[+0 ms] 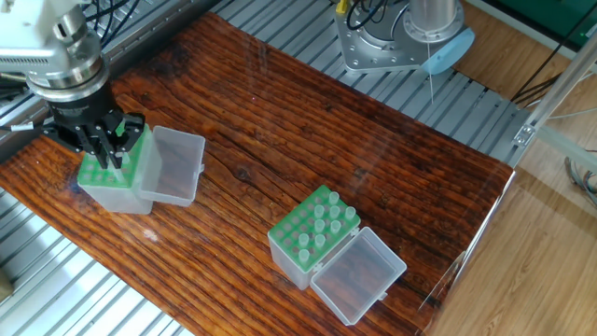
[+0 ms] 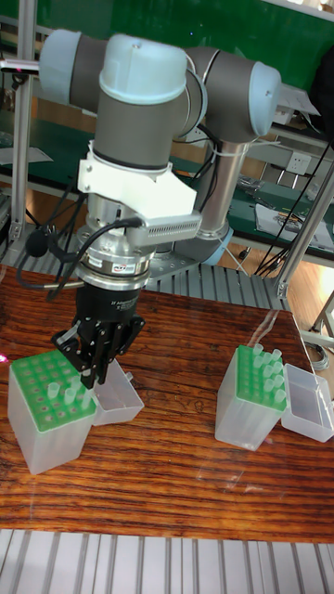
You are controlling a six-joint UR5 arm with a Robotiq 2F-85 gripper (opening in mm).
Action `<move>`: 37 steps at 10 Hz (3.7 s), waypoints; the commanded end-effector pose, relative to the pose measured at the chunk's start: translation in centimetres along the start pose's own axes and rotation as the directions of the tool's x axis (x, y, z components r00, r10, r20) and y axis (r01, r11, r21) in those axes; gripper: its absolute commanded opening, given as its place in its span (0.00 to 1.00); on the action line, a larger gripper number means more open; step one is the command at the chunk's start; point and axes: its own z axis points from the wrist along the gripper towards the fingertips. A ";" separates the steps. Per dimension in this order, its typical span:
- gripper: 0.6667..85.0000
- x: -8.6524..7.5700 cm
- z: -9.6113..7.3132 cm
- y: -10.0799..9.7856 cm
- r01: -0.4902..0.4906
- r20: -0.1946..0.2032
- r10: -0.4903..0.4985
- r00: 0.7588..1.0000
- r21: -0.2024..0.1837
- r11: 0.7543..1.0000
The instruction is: Transfer all large pipette tips from one holder to another
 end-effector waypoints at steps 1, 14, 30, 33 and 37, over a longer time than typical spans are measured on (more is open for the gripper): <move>0.00 -0.1 -1.0 0.3 0.003 0.022 -0.003 1.000 -0.001 1.000; 0.00 1.6 -3.9 1.5 -0.010 -0.020 0.010 1.000 0.008 1.000; 0.00 1.7 -4.5 1.3 -0.021 -0.032 0.021 0.999 0.020 1.000; 0.00 1.1 -4.5 1.3 -0.019 -0.007 0.019 1.000 0.017 1.000; 0.00 -0.1 -4.5 0.4 -0.023 0.039 0.021 0.999 0.053 0.998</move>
